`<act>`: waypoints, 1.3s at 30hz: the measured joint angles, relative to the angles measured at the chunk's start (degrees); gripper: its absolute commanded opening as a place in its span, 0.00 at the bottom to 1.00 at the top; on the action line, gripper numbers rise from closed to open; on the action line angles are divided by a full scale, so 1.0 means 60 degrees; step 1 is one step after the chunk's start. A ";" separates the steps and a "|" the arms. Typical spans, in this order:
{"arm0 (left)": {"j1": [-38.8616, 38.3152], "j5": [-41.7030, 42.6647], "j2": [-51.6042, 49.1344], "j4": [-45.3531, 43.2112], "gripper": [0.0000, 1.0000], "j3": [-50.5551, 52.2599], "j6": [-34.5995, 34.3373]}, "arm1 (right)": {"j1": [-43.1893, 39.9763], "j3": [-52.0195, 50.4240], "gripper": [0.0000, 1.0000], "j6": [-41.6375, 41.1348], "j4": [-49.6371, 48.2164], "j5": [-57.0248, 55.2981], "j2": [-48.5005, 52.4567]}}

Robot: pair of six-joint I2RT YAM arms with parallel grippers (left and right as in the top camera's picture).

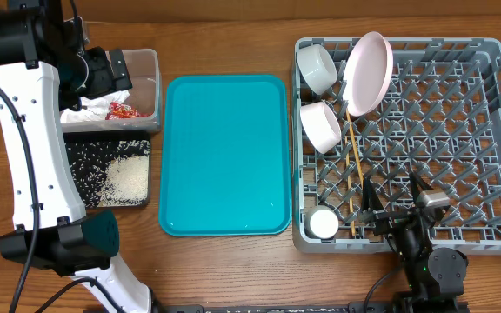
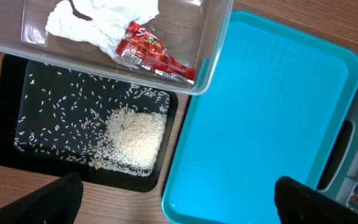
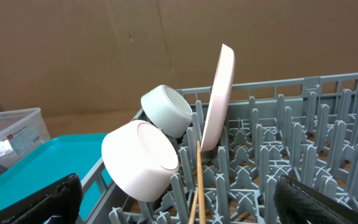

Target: Sort waste into correct bins and load items into the dishwasher

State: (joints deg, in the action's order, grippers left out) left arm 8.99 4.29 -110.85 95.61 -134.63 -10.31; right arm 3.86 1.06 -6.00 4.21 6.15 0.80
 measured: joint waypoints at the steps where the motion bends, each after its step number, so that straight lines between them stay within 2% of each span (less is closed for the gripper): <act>1: 0.0000 0.0000 0.0000 0.0004 1.00 0.0000 -0.0004 | 0.0000 0.0000 1.00 0.0004 0.0004 0.0004 0.0000; 6: 0.0000 0.0000 0.0157 -0.0007 1.00 0.0036 -0.0004 | 0.0000 0.0000 1.00 0.0000 0.0000 0.0004 0.0000; 10: 0.0000 -0.0004 0.1035 -0.0084 1.00 0.0637 0.0000 | 0.0000 0.0000 1.00 0.0004 0.0004 0.0007 0.0000; 24: -0.0630 0.0025 0.7402 -0.0131 1.00 0.7133 -0.0004 | 0.0000 0.0000 1.00 0.0000 0.0011 0.0004 0.0000; 25: -0.0630 0.0025 0.7832 -0.0098 0.88 0.7635 0.0000 | 0.0000 0.0000 1.00 0.0004 0.0007 0.0004 0.0000; 26: -0.0630 0.0007 0.8266 -0.0029 0.68 0.8116 0.0000 | 0.0000 0.0000 1.00 0.0004 0.0011 0.0004 0.0000; 28: -0.0627 -0.0331 0.8998 0.0102 1.00 0.8797 0.0109 | 0.0000 0.0000 1.00 0.0004 0.0015 0.0007 0.0000; 37: -0.0627 -0.1213 1.0823 -0.0036 1.00 0.9271 0.0244 | 0.0000 0.0000 1.00 0.0004 0.0018 0.0007 0.0000; 39: -0.0627 -0.1231 1.0969 -0.0525 1.00 0.9286 0.0248 | 0.0000 0.0000 1.00 0.0000 0.0011 0.0004 0.0000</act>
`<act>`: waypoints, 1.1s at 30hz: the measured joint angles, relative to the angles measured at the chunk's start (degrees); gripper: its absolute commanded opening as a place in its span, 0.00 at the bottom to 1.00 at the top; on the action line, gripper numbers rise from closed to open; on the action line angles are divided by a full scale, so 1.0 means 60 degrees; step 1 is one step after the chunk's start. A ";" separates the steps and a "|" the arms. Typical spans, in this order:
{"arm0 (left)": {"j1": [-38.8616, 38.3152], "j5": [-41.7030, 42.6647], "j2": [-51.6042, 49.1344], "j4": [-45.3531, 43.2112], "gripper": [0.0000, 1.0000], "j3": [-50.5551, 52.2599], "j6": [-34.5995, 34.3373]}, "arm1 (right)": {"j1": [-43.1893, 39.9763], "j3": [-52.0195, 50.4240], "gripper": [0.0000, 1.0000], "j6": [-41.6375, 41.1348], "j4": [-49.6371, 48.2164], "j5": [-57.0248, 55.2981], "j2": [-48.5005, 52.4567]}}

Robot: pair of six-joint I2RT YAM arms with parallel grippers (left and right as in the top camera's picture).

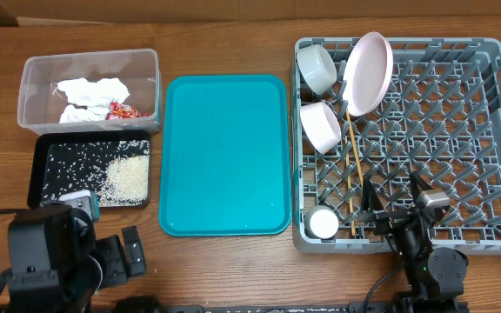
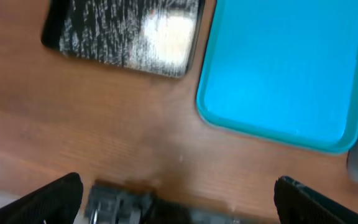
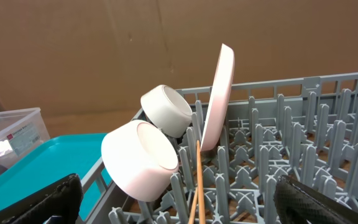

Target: Sort waste into correct bins and load items into the dishwasher

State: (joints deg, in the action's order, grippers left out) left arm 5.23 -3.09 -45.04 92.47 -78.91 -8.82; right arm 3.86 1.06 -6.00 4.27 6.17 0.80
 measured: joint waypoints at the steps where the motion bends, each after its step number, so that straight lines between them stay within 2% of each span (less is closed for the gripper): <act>1: 0.0000 0.0011 0.0087 -0.0528 1.00 0.0051 0.0015 | 0.0000 0.0000 1.00 0.0004 0.0000 0.0007 0.0000; 4: -0.0004 0.0364 0.0459 -0.2623 1.00 0.0554 0.0372 | 0.0000 0.0000 1.00 0.0007 0.0000 0.0004 0.0000; 6: -0.0004 0.0965 0.0922 -0.4747 1.00 0.1373 0.0969 | 0.0000 0.0000 1.00 0.0007 -0.0004 -0.0004 -0.0004; 12: -0.0007 0.2787 0.3085 -1.0316 1.00 0.5464 0.2448 | 0.0000 0.0000 1.00 0.0004 0.0000 0.0004 -0.0004; 15: -0.0127 0.3144 0.4178 -1.2040 1.00 0.7373 0.2721 | 0.0000 0.0000 1.00 0.0000 -0.0004 0.0004 0.0000; 22: -0.0317 0.3155 0.5898 -1.4415 1.00 1.0346 0.2973 | 0.0000 0.0000 1.00 0.0000 -0.0004 0.0000 0.0000; 33: -0.0317 0.2204 0.7180 -1.5471 1.00 1.2335 0.3049 | -0.0004 0.0000 1.00 0.0004 0.0004 0.0000 0.0000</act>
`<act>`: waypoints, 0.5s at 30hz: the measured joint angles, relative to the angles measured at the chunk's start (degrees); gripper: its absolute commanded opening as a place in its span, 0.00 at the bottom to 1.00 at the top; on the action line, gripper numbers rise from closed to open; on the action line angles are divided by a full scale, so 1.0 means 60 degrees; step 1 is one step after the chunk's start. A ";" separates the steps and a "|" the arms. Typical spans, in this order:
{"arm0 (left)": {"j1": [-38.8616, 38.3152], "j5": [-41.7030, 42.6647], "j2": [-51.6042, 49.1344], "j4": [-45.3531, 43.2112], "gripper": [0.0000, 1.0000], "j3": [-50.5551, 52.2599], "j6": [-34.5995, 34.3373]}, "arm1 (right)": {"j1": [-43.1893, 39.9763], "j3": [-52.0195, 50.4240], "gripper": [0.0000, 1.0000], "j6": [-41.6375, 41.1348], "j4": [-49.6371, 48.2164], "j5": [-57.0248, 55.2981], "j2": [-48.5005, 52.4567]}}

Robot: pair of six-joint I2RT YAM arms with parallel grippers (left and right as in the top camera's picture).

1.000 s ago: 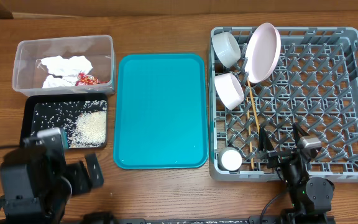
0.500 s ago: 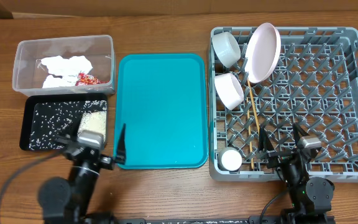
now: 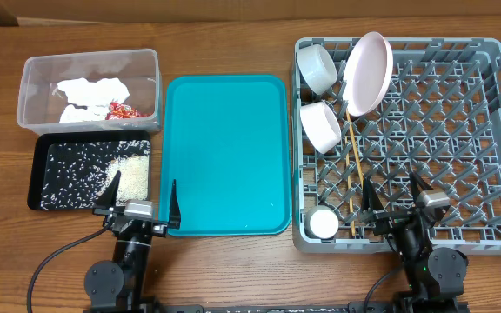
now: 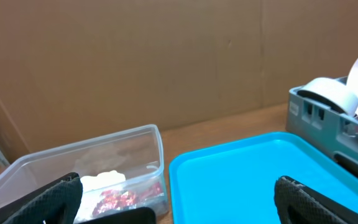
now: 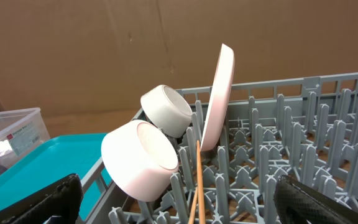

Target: Sort waste into correct bins and load items into the dishwasher

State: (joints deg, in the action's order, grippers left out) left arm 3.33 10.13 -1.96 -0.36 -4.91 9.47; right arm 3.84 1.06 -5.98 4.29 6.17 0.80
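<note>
The grey dish rack holds two pale bowls, a pink plate, wooden chopsticks and a small white cup. A clear bin contains crumpled white paper and a red wrapper. The black tray carries scattered rice. The teal tray lies bare. My left gripper rests open at the table's front edge, near the teal tray's front-left corner. My right gripper rests open at the rack's front edge.
Brown cardboard walls stand behind the table in both wrist views. Bare wooden table runs along the front, between the two parked arms.
The left arm has come down from a raised, blurred pose at the front left to rest at the front edge, its camera facing across the teal tray. The right arm has not moved.
First the left arm reached over the clear bin, open, looking down on the wrapper and rice. Then it was back at the front-left corner. Now it sits parked at the front edge. The right gripper stayed open at the rack throughout.
</note>
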 measured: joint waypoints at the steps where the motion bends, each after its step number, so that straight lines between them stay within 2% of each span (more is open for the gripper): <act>1: 0.0000 -0.0029 0.0087 -0.0098 1.00 0.0175 0.0007 | 0.0004 0.0000 1.00 0.0004 -0.0004 0.0000 0.0000; 5: 0.0000 -0.0124 0.0160 -0.0157 1.00 0.0623 0.0076 | 0.0004 0.0000 1.00 0.0004 0.0000 0.0000 0.0000; 9: 0.0000 -0.0193 0.0175 0.0652 1.00 0.0710 0.0244 | 0.0004 0.0000 1.00 0.0004 -0.0004 0.0004 0.0000; 15: 0.0000 -0.0233 0.0182 0.0659 1.00 0.0725 0.0277 | 0.0004 0.0000 1.00 0.0000 0.0000 0.0000 0.0000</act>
State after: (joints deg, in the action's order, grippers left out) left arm 3.33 8.73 -0.86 3.60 -0.56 11.14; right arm 3.86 1.06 -5.98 4.29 6.17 0.80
